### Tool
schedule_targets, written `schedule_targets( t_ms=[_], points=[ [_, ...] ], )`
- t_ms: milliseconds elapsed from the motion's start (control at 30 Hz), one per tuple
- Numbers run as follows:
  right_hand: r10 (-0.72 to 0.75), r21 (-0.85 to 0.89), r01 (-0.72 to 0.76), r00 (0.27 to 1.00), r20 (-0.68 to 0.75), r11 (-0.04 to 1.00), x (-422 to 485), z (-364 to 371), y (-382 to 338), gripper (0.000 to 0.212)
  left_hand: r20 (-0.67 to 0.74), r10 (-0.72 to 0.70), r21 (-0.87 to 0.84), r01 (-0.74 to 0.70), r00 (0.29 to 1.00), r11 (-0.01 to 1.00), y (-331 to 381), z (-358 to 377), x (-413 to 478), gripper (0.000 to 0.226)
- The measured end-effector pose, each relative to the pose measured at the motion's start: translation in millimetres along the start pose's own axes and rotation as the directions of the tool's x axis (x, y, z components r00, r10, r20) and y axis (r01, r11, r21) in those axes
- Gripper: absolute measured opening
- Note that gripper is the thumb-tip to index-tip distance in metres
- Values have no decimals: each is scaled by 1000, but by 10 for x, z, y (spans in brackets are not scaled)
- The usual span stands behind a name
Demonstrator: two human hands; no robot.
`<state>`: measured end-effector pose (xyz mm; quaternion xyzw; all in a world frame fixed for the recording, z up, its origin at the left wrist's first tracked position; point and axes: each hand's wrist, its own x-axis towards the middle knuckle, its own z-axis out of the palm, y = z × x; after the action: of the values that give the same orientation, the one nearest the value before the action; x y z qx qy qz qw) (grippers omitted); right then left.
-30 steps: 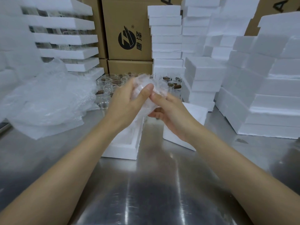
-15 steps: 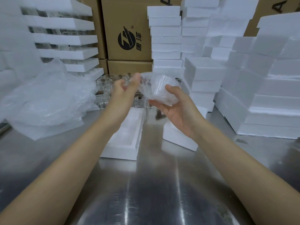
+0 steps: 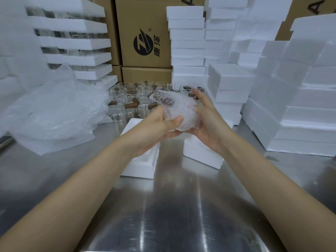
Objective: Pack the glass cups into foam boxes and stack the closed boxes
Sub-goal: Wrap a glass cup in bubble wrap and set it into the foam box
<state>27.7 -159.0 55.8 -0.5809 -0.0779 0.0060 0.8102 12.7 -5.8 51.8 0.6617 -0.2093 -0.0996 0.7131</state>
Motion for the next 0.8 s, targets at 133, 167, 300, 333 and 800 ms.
schedule_targets(
  t_ms=[133, 167, 300, 333, 800],
  points=[
    [47, -112, -35, 993, 105, 993, -37, 24, 8, 57, 3, -71, -9, 71, 998, 997, -3, 8, 21, 62],
    [35, -147, -23, 996, 79, 989, -49, 47, 20, 54, 21, -70, 32, 69, 997, 997, -7, 19, 20, 64],
    [-194, -457, 131, 977, -94, 880, -111, 149, 87, 46, -22, 12, 129, -9, 1000, 992, -34, 56, 6, 33],
    [-248, -539, 171, 966, -74, 825, -127, 174, 100, 42, -87, 12, 91, -4, 996, 996, -34, 44, 10, 30],
    [-465, -849, 398, 859, 212, 348, -203, 200, 159, 42, -421, 440, 710, -14, 793, 704, -43, -9, -3, 14]
  ],
)
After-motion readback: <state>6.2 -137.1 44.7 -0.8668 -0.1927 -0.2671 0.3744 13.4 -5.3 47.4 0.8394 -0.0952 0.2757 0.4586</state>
